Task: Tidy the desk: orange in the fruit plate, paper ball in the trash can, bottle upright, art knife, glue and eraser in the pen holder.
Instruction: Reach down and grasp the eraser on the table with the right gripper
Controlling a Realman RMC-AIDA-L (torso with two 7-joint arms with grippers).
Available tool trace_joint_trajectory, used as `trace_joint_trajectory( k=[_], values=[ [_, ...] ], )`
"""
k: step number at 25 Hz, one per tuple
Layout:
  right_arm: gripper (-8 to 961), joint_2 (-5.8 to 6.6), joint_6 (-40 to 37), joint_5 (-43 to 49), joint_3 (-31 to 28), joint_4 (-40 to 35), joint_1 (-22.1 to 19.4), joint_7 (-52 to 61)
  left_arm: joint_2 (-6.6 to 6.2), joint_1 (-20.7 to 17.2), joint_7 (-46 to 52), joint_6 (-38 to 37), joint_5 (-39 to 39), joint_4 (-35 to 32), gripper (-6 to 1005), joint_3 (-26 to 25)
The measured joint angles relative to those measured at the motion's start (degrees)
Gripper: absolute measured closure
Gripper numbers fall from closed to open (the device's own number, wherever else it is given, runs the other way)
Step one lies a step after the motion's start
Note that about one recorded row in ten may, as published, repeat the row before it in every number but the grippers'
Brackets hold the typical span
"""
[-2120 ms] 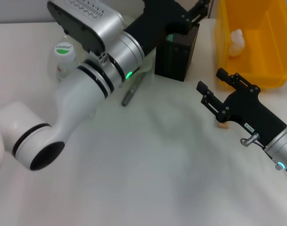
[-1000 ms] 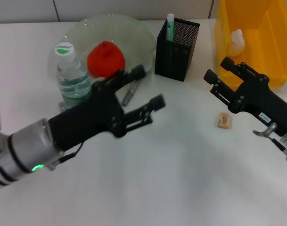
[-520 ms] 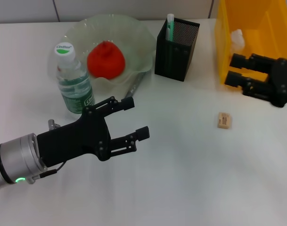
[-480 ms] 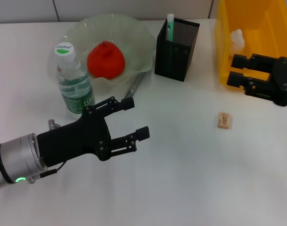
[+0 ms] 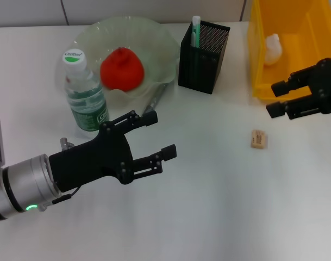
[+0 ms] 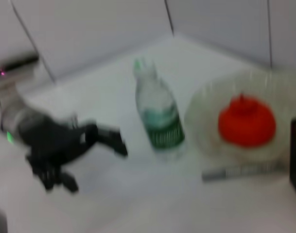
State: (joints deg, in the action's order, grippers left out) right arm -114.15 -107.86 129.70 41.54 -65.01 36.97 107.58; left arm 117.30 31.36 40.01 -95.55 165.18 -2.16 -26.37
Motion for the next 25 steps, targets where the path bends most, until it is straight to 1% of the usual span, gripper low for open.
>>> trace_joint_trajectory(
  k=[1,2,4,5,6,7,10,11,12,13,15,16,17,19,21,25],
  values=[
    [356,0.1,-0.1,3.8,2.6,-1.0,2.0,1.3,0.2,0.0,-0.6,0.4,0.0,0.0,189,-0.1],
    [357,0.1,-0.1,3.8,2.6,-1.0,2.0,1.3,0.2,0.0,-0.6,0.4,0.0,0.0,189,-0.1],
    [357,-0.03,0.4,8.1,4.9,-1.4,3.9,1.8,0.38,0.0,-0.7,0.9,0.0,0.0,189,-0.3],
    [357,-0.21,0.8,10.0,6.0,-1.4,4.6,1.9,0.53,0.1,-0.8,1.3,0.0,0.0,189,-0.5],
    [357,-0.7,2.0,13.0,8.1,-1.5,5.7,1.9,0.7,0.1,-0.8,1.7,0.0,0.0,189,-1.0],
    [357,-0.7,2.0,13.0,8.1,-1.5,5.7,1.9,0.7,0.1,-0.8,1.7,0.0,0.0,189,-1.0],
    [357,-1.35,4.8,15.9,12.3,-1.7,6.1,1.9,0.8,0.1,-0.8,2.1,0.0,0.0,189,-1.4],
    [358,-1.79,6.6,17.2,15.1,-1.6,6.2,1.9,0.83,0.1,-0.8,2.4,0.0,0.2,189,-1.6],
    [358,-1.79,6.6,17.2,15.1,-1.6,6.2,1.9,0.84,0.2,-0.8,2.6,0.0,0.3,189,-1.9],
    [358,-2.07,7.3,17.7,16.2,-1.4,6.2,1.9,0.84,0.2,-0.8,2.6,0.0,0.3,189,-1.9],
    [358,-2.86,9.4,19.4,18.7,-1.1,6.1,1.7,0.85,0.2,-0.8,2.6,0.0,0.3,189,-2.1],
    [358,-3.83,11.2,21.3,20.5,-1.1,5.9,1.4,0.87,0.2,-0.8,2.8,0.0,0.3,189,-2.3],
    [358,-3.83,11.2,21.3,20.5,-1.1,5.9,1.4,0.91,0.2,-0.8,3.0,0.0,0.4,189,-2.7],
    [359,-4.51,12.5,22.4,21.7,-1.0,5.7,1.1,0.92,0.2,-0.8,3.1,0.0,0.5,189,-2.8],
    [359,-4.82,14.7,22.8,23.5,-0.1,5.5,0.7,0.92,0.2,-0.8,3.1,0.0,0.5,189,-2.8],
    [359,-4.82,17.0,23.1,24.7,1.6,5.4,0.7,0.91,0.2,-0.7,3.1,0.0,0.5,189,-2.9]
  ],
)
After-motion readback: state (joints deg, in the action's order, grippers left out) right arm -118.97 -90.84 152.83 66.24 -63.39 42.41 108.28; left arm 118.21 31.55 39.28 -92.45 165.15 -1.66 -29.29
